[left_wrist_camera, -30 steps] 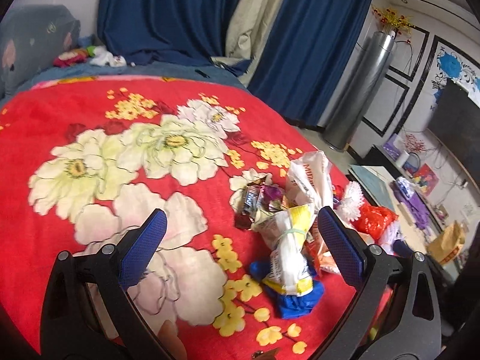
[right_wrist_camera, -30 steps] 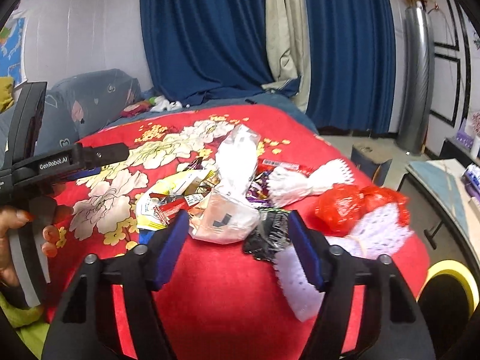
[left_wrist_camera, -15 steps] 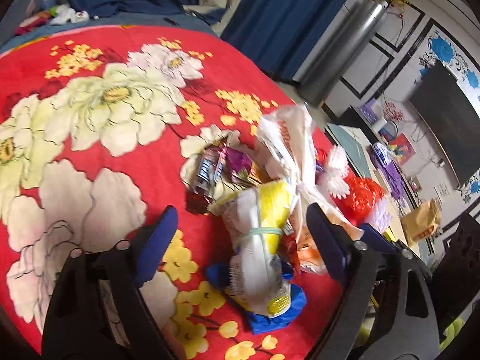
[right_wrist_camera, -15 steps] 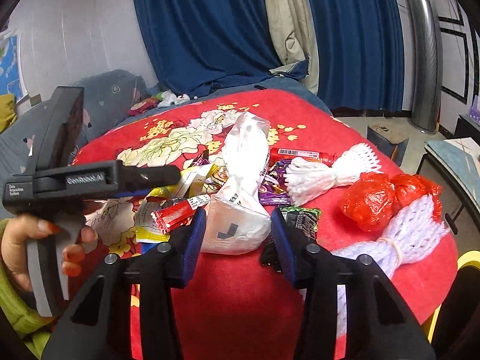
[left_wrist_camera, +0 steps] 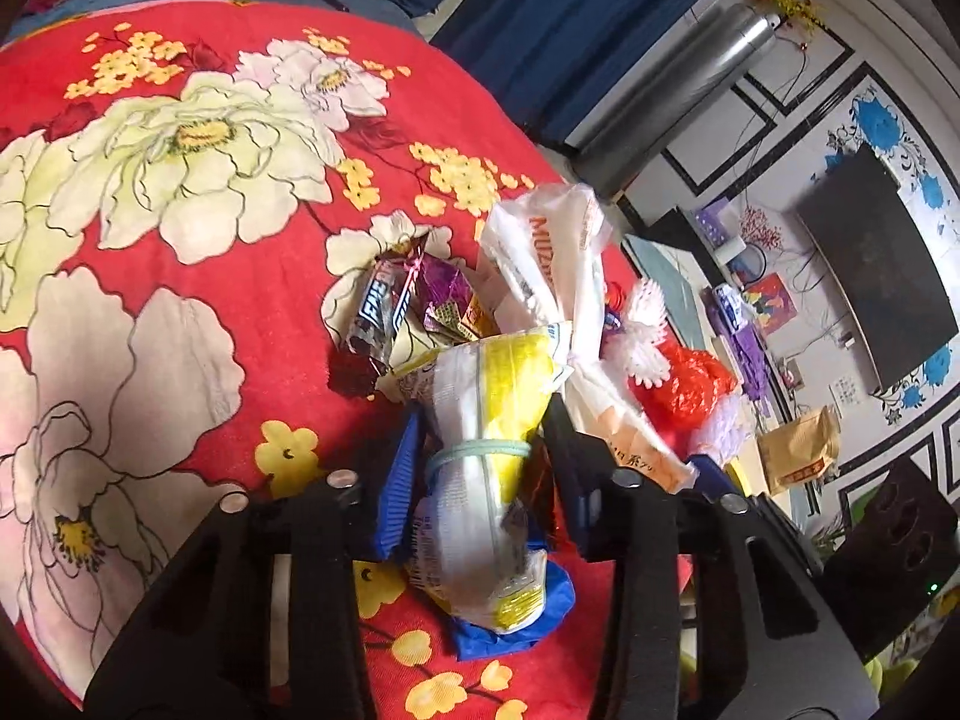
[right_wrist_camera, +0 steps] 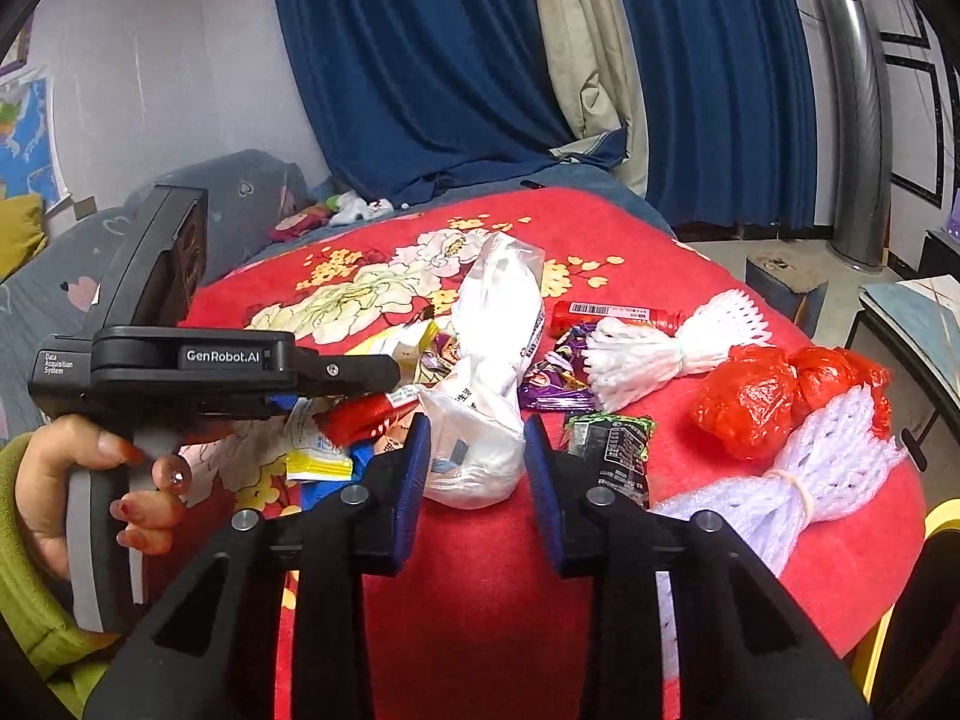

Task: Collect trash
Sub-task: 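Reach the left tool to the yellow snack bag and close on it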

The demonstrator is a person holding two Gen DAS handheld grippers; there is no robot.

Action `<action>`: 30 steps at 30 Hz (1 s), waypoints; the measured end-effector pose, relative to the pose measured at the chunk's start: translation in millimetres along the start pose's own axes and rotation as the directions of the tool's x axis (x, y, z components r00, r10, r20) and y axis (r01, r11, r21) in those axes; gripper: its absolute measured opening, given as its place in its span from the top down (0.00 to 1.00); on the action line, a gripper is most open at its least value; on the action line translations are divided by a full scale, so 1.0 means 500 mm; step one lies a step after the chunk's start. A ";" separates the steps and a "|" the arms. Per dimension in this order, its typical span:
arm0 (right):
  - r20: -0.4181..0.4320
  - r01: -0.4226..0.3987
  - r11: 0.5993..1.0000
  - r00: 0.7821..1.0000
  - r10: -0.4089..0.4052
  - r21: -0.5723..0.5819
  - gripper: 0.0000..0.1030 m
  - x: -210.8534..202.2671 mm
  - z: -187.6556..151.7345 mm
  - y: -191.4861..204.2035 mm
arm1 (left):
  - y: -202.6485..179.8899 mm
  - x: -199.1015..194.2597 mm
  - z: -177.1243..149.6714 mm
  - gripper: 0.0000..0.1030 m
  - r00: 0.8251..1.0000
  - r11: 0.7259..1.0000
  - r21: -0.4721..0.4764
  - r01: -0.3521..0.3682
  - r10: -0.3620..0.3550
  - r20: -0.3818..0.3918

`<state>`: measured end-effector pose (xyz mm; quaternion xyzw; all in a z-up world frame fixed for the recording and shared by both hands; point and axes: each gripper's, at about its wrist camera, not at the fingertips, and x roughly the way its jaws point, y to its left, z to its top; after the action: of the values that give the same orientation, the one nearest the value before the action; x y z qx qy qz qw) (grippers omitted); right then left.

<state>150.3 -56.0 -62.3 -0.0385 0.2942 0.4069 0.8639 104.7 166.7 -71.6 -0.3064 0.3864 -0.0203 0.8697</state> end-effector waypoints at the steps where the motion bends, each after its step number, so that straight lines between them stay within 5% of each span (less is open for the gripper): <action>1: 0.003 -0.001 1.000 1.000 0.001 0.000 0.73 -0.001 0.001 0.002 | 0.001 -0.008 0.000 0.71 1.000 1.000 -0.006 0.007 -0.007 0.013; 7: 0.047 -0.015 1.000 0.999 0.015 0.000 0.84 -0.033 0.008 -0.004 | -0.010 -0.048 0.009 0.73 0.997 1.000 0.003 0.018 -0.018 0.081; 9: 0.063 -0.020 1.000 0.998 0.020 -0.001 0.98 -0.043 0.009 -0.006 | -0.016 -0.063 0.012 0.73 0.994 1.000 0.011 0.013 -0.014 0.105; 22: 0.121 -0.032 0.999 0.992 0.032 -0.009 0.98 -0.085 0.022 -0.004 | -0.025 -0.091 0.015 0.71 0.991 0.999 0.013 0.047 -0.048 0.129; 30: 0.194 -0.047 0.998 0.980 0.053 -0.034 0.98 -0.132 0.042 0.000 | -0.065 -0.119 0.019 0.76 0.983 0.996 0.084 -0.005 -0.010 0.181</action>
<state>127.8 -94.5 -9.1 -0.0037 0.2031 0.4346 0.8774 76.3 161.3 -9.5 -0.2706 0.3041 -0.0097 0.9133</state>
